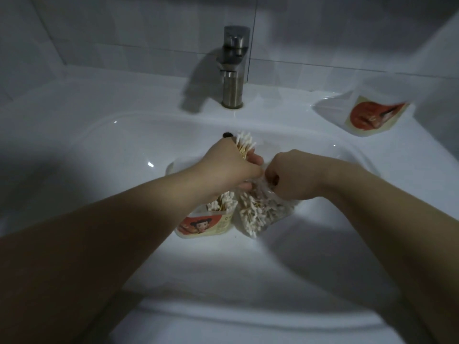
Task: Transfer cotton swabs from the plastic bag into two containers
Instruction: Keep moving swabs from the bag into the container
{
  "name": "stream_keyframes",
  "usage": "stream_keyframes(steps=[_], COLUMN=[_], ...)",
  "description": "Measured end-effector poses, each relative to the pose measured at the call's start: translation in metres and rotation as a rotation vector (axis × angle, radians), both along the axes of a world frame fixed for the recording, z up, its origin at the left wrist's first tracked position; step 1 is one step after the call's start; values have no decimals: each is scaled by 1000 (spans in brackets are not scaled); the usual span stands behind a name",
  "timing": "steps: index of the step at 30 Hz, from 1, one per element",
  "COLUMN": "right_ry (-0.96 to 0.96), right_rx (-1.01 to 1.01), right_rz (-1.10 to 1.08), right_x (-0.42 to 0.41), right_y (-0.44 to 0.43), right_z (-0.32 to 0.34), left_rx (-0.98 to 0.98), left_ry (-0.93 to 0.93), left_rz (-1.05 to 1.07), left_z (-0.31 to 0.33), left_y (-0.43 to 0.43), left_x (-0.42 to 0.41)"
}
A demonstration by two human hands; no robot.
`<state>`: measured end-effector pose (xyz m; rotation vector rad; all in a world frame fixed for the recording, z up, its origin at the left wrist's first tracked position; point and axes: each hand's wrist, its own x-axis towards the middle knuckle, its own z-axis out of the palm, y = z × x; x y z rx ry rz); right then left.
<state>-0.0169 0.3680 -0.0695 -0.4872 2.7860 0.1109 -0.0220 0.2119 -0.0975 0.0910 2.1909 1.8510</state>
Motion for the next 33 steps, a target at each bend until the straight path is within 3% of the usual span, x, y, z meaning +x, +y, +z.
stream_keyframes(steps=[5, 13, 22, 28, 31, 33], right_ry=[68, 183, 153, 172, 148, 138], right_rx=[-20, -226, -493, -766, -818, -824], right_rz=[-2, 43, -138, -295, -311, -300], right_x=[-4, 0, -3, -4, -3, -2], right_y=[6, 2, 13, 20, 20, 18], right_z=[2, 3, 15, 20, 22, 21], left_rx=[-10, -129, -208, -398, -104, 40], left_ry=[74, 24, 33, 265, 369, 368], left_rz=[40, -8, 93, 134, 252, 210], left_z=[5, 3, 2, 4, 13, 19], left_y=[1, -4, -7, -8, 0, 5], left_x=[0, -1, -7, -7, -3, 0])
